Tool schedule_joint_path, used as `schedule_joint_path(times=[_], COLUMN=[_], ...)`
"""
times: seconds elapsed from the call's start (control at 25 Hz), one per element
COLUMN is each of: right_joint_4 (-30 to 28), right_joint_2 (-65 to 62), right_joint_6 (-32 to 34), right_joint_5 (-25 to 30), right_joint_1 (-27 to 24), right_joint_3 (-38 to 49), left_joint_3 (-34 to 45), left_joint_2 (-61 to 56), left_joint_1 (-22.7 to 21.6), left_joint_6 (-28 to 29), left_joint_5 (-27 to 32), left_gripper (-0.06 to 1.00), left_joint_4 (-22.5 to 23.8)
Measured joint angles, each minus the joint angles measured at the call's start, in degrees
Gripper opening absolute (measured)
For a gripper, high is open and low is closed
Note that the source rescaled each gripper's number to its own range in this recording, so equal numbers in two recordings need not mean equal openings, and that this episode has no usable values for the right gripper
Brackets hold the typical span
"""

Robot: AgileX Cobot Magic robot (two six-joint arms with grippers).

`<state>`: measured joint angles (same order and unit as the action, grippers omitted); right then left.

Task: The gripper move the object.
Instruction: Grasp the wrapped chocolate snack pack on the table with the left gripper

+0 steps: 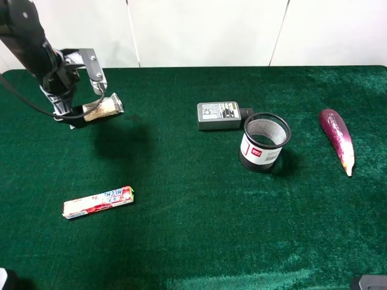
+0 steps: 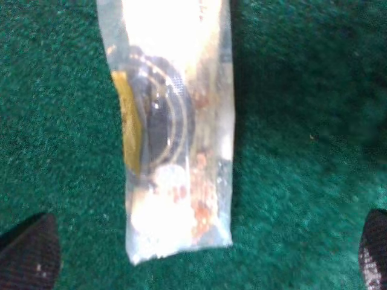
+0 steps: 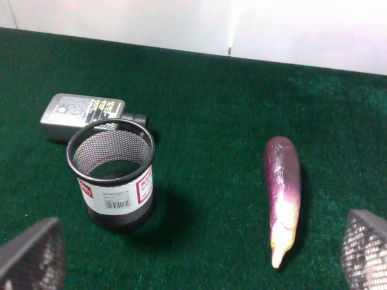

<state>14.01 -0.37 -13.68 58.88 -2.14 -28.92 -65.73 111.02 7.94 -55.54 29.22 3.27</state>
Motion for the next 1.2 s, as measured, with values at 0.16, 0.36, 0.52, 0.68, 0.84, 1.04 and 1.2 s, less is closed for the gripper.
schedule_joint_path(times=[0.16, 0.36, 0.52, 0.68, 0.84, 1.04, 1.2], right_joint_4=[0.0, 0.0, 0.0, 0.0, 0.0, 0.0, 0.0], right_joint_2=[0.0, 0.0, 0.0, 0.0, 0.0, 0.0, 0.0], right_joint_6=[0.0, 0.0, 0.0, 0.0, 0.0, 0.0, 0.0], right_joint_5=[0.0, 0.05, 0.05, 0.05, 0.1, 0.06, 0.06], right_joint_1=[0.0, 0.0, 0.0, 0.0, 0.0, 0.0, 0.0], right_joint_3=[0.0, 0.0, 0.0, 0.0, 0.0, 0.0, 0.0], left_joint_3=[-0.06, -1.38, -2.61, -3.14, -3.14, -3.14, -3.14], left_joint_2=[2.27, 5.12, 6.92, 8.09, 8.19, 8.19, 8.19], left_joint_1=[0.0, 0.0, 0.0, 0.0, 0.0, 0.0, 0.0], left_joint_6=[-0.18, -0.23, -0.23, -0.23, -0.23, -0.23, -0.23], left_joint_5=[-2.55, -3.26, -3.33, -3.41, -3.15, -3.1, -3.0], left_gripper=[1.0, 1.0, 0.99, 0.96, 0.84, 0.37, 0.0], left_joint_4=[1.06, 1.24, 1.24, 1.29, 1.28, 1.28, 1.28])
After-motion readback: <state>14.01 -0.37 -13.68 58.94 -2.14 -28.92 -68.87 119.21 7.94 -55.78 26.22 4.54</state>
